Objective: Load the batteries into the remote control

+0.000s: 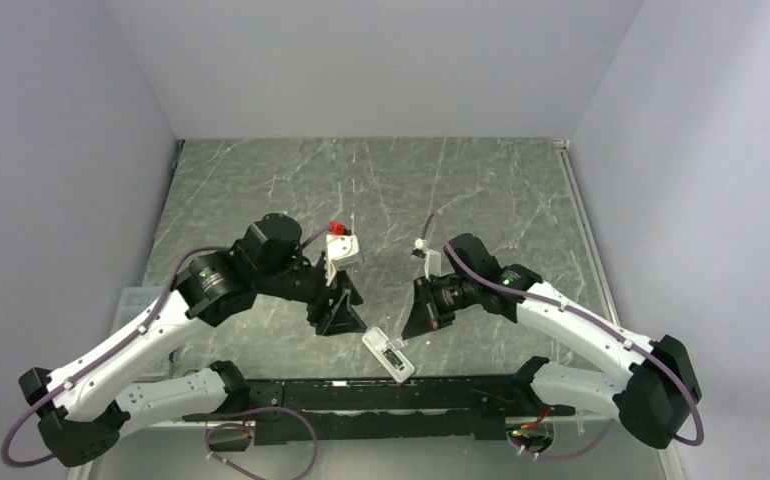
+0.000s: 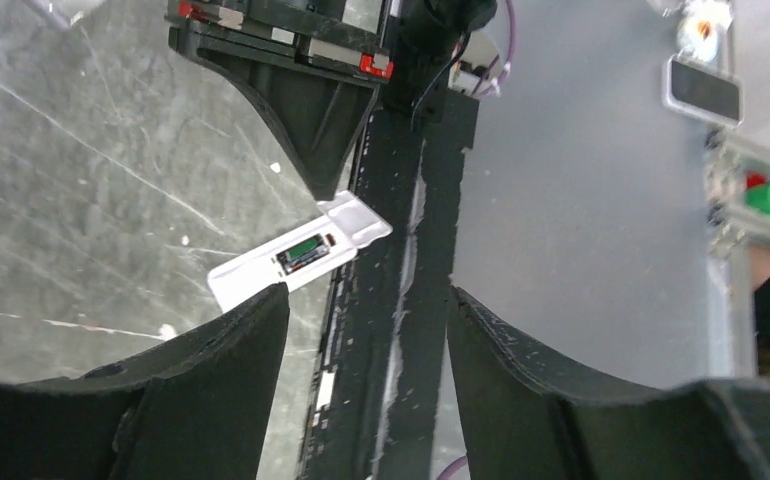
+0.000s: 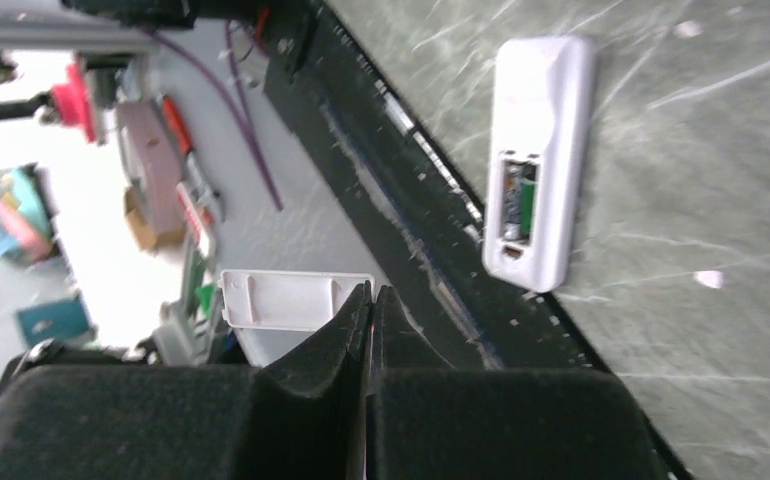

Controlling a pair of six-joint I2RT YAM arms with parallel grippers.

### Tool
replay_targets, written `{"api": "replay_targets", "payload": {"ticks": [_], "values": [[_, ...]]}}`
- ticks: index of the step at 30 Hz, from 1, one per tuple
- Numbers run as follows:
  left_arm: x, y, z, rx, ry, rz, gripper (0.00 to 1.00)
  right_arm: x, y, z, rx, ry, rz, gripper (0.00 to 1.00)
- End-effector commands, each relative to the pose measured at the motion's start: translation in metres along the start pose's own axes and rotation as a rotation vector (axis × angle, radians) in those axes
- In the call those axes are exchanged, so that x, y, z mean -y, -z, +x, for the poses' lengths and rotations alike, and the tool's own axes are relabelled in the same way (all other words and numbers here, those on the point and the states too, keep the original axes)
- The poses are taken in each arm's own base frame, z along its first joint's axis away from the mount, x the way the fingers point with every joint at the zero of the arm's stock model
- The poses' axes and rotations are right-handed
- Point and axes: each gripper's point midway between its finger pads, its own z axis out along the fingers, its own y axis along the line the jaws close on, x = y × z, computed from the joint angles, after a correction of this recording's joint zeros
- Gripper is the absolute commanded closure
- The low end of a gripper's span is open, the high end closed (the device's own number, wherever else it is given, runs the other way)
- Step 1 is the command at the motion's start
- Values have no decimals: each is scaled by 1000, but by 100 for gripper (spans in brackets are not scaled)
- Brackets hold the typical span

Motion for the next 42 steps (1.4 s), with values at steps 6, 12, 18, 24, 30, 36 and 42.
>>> {"api": "replay_targets", "payload": {"ticks": [6,12,18,24,30,36,42], "values": [[27,9,10,-46,-312,157,43,-59,3,10,-198,-27,-388,100],[42,12,13,-19,-403,229,45,-77,0,-4,-222,-81,-508,100],[45,9,13,-19,-446,259,49,-93,-9,-14,-266,-86,-545,100],[43,4,19,-39,-452,257,53,-104,-12,-23,-284,-77,-565,100],[43,3,22,-47,-466,253,57,-113,-11,-30,-283,-57,-573,100],[42,2,26,-54,-474,241,65,-116,-12,-26,-293,-46,-575,100],[40,0,27,-65,-480,230,69,-118,-11,-22,-298,-40,-579,100]]}}
